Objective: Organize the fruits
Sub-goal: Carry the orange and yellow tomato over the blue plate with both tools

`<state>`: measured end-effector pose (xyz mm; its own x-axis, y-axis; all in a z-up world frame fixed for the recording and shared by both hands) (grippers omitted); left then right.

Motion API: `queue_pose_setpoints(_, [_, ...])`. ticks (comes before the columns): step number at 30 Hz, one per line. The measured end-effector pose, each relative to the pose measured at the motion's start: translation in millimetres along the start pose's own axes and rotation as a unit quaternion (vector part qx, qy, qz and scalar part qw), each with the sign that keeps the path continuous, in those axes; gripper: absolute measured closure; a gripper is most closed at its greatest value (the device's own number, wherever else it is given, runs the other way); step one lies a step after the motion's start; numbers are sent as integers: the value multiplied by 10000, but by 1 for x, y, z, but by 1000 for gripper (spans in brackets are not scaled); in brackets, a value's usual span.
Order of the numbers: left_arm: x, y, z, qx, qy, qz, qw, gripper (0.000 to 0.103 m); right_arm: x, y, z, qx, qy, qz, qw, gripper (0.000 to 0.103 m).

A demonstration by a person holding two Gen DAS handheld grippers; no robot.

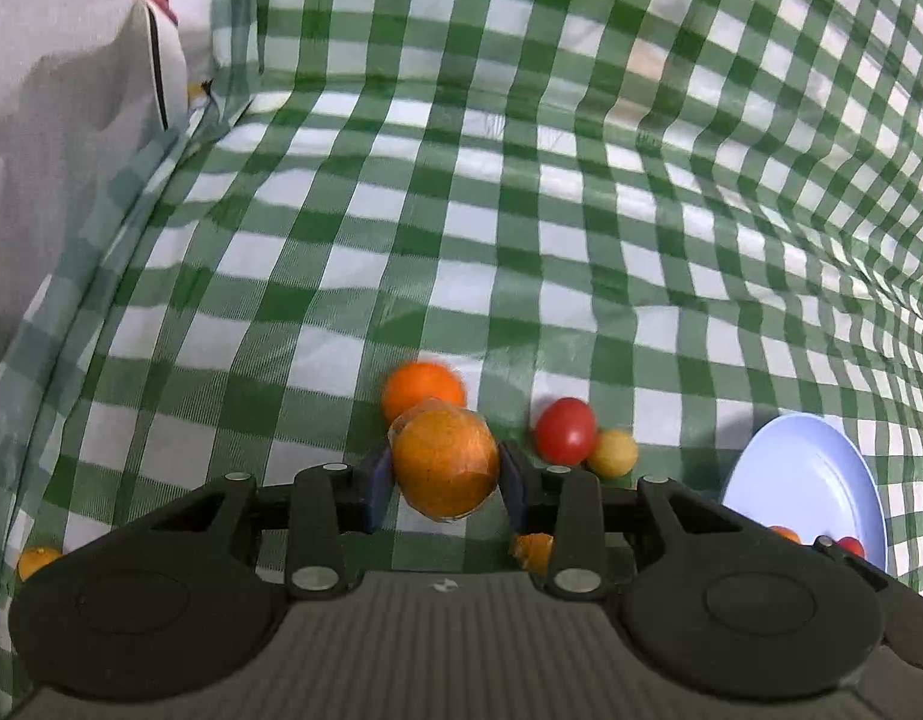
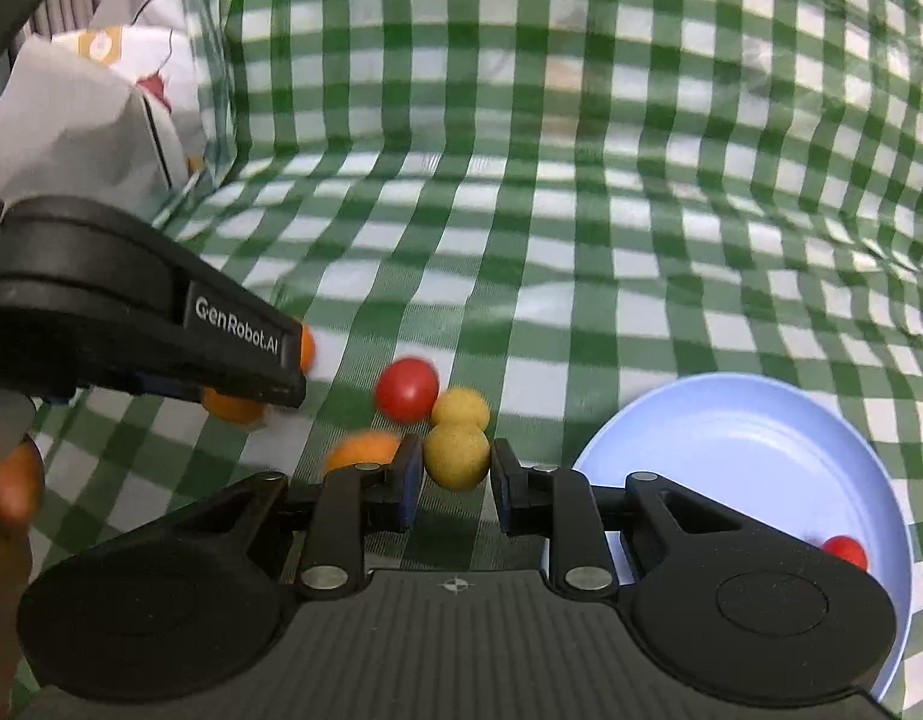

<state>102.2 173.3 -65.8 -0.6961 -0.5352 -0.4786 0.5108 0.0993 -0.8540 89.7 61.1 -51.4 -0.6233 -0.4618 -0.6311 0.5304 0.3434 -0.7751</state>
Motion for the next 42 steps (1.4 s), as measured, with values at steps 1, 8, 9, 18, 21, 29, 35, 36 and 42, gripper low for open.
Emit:
queue_pose_setpoints(1, [-1,-1,1,6,2,17,10000,62,-1,-1,3,26,27,39,10000,78])
queue_pose_setpoints(8, [-4,-2,6,56,-35,97,9999,62,-4,-9,21,170,266,282,9991,78])
queue_pose_setpoints(9, [-4,-3,7,55,-30,117,9999,62,-5,-9,24,183,286,312,9989,78])
queue_pose_setpoints(18, [-8,-12,17,7,173,499,9986,62,0,-4,39,355,432,520,9971,78])
queue_pose_setpoints(21, [-8,-15,22,-24,295,632,9976,62,3,0,44,420,474,562,9964,78])
queue_pose_setpoints(29, [-5,-15,30,-8,385,675,9970,62,7,0,49,496,515,620,9955,78])
queue_pose_setpoints(35, [-4,-13,34,2,413,667,9969,62,10,-4,52,541,529,619,9952,77])
queue_pose_setpoints(36, [-4,-13,34,4,418,669,9969,62,10,-5,53,550,534,622,9951,77])
queue_pose_setpoints(42, [-1,-12,39,33,465,681,9966,62,11,-6,54,590,546,616,9949,77])
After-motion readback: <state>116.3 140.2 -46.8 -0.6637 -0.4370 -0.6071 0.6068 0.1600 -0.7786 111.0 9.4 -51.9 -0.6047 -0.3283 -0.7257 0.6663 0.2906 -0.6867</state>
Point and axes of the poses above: each gripper's, at about its wrist camera, not at the fingertips, and y roughly the way its jaws point, z to its right, x to its underside, the point moved 5 cm from there along y, roughly the way its jaws point, and after that the axes turned 11 degrees about -y, right-handed, at the moved point
